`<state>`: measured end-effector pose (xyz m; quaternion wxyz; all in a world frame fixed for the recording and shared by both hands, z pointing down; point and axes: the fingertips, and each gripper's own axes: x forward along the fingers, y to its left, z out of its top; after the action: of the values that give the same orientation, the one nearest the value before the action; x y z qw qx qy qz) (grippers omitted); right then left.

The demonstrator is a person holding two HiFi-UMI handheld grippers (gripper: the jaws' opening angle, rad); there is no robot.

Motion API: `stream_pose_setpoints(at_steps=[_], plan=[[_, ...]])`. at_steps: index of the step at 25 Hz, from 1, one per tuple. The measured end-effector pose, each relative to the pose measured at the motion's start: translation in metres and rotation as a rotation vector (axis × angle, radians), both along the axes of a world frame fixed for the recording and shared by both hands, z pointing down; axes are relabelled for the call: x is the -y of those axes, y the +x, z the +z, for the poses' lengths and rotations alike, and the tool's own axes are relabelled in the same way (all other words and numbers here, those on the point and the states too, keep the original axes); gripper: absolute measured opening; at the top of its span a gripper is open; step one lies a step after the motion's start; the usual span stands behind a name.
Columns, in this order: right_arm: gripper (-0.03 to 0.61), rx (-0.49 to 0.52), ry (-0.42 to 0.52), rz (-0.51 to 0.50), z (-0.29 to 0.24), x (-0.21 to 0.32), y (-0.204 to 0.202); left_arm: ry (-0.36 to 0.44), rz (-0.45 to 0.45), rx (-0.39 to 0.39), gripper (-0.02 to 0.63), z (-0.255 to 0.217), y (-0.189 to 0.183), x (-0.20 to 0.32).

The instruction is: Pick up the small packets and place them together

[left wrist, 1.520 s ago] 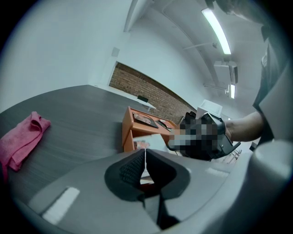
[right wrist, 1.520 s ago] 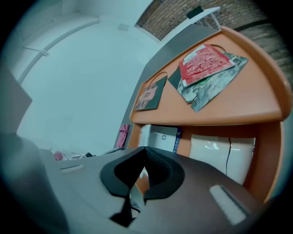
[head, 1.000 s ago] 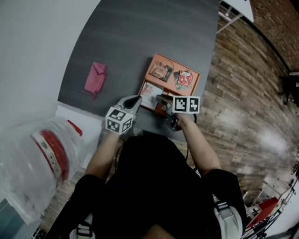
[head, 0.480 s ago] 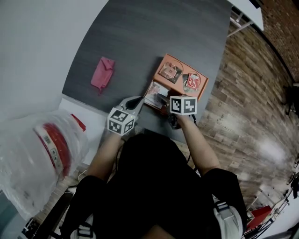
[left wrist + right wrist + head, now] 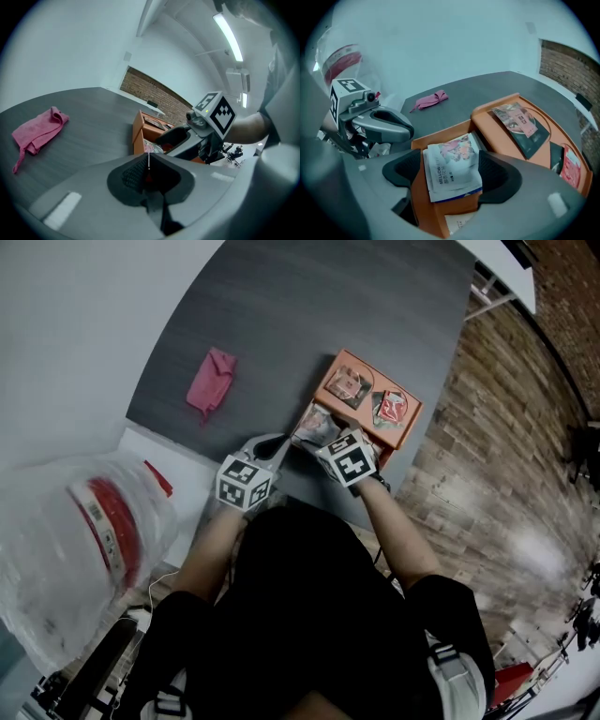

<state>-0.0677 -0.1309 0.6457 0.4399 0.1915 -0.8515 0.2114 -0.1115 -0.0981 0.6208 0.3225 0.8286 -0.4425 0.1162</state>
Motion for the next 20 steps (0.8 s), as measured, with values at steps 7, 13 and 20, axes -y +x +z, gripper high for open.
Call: stream_pose_setpoints(at_steps=[7,13,20], plan=[[0.365,-0.108,0.079,-0.089,0.01,0.004,-0.008,-0.014,-0.029,-0.003,0.006,0.0,-0.004,-0.009],[0.347,-0.18,0.094,-0.149,0.024,0.003,-0.007,-0.034,-0.051,-0.018,0.006,0.003,-0.006,-0.02],[0.306,-0.157,0.034,-0.145,0.028,0.001,-0.005,-0.037,-0.069,-0.018,0.006,0.003,-0.008,-0.023]])
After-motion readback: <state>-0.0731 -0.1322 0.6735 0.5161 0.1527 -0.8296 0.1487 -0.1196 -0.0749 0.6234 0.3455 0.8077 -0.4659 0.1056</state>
